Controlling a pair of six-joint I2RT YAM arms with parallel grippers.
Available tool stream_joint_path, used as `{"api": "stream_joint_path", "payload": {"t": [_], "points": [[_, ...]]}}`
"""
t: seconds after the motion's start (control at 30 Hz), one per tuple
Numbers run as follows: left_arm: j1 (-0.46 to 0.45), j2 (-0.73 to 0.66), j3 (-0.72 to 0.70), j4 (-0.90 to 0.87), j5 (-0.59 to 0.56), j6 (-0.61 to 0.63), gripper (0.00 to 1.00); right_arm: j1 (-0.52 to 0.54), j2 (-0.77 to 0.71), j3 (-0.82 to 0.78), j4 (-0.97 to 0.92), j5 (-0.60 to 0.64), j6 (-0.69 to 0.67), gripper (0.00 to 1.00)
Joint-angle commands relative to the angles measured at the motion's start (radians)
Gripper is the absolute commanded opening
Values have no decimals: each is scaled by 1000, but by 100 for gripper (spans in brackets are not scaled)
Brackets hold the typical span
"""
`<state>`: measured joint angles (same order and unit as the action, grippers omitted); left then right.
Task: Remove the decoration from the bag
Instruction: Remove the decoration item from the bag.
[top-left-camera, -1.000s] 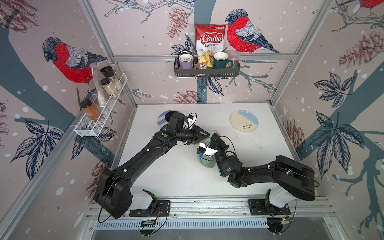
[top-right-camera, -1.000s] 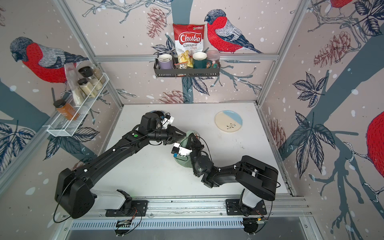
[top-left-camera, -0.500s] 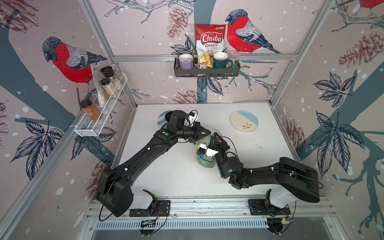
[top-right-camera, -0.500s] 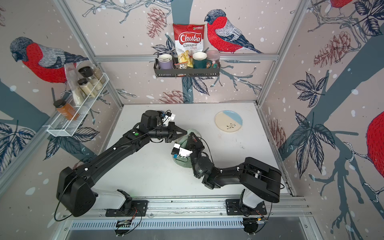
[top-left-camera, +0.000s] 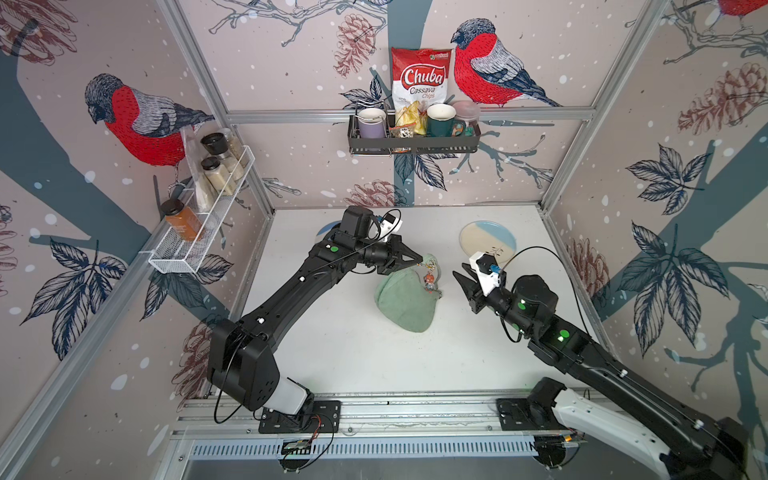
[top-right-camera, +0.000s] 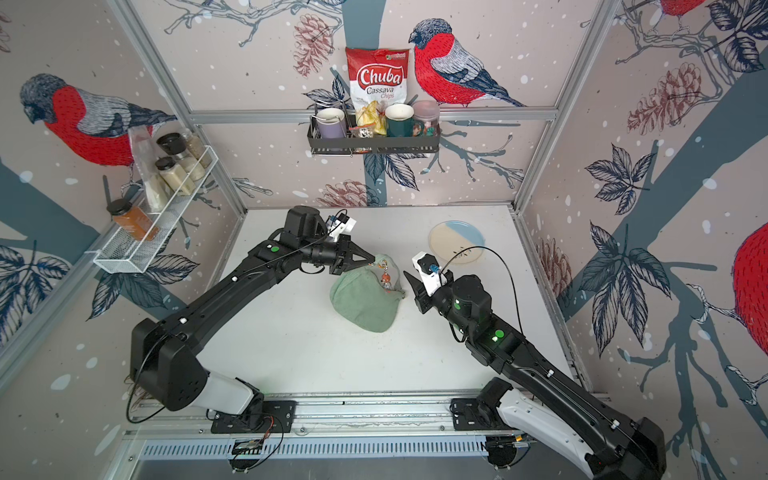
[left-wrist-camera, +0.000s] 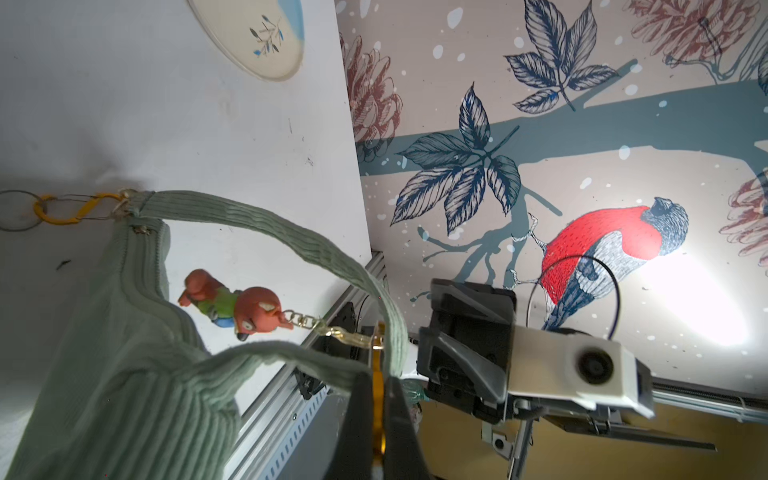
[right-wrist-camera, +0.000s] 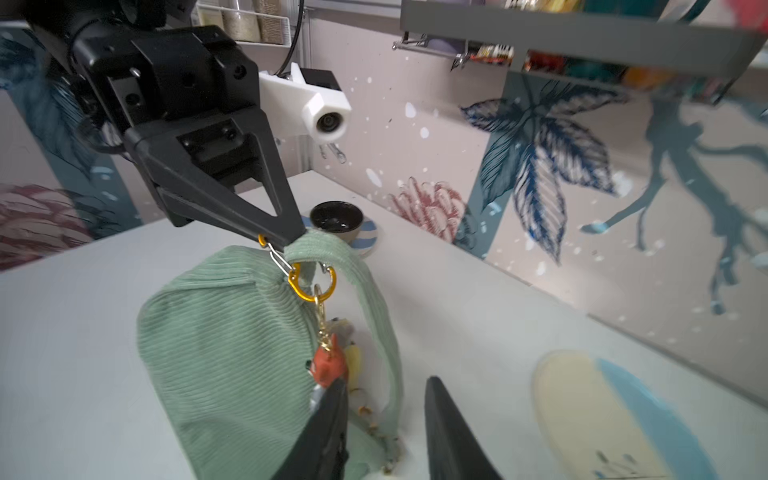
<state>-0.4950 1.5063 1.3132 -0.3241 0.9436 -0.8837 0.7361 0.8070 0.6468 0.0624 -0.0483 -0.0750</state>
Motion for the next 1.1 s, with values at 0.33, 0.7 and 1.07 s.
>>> {"api": "stream_joint_path", "payload": {"t": [0.33, 0.7, 1.07], "points": [[-53, 56, 10, -54, 133, -47, 0, -17, 122, 31, 58, -263, 187, 47], [-76, 66, 16, -48, 142, -60, 0, -26, 160, 49, 82, -270, 214, 38], [-85, 61, 9, -43, 142, -66, 0, -26, 179, 63, 96, -288, 226, 25]]}}
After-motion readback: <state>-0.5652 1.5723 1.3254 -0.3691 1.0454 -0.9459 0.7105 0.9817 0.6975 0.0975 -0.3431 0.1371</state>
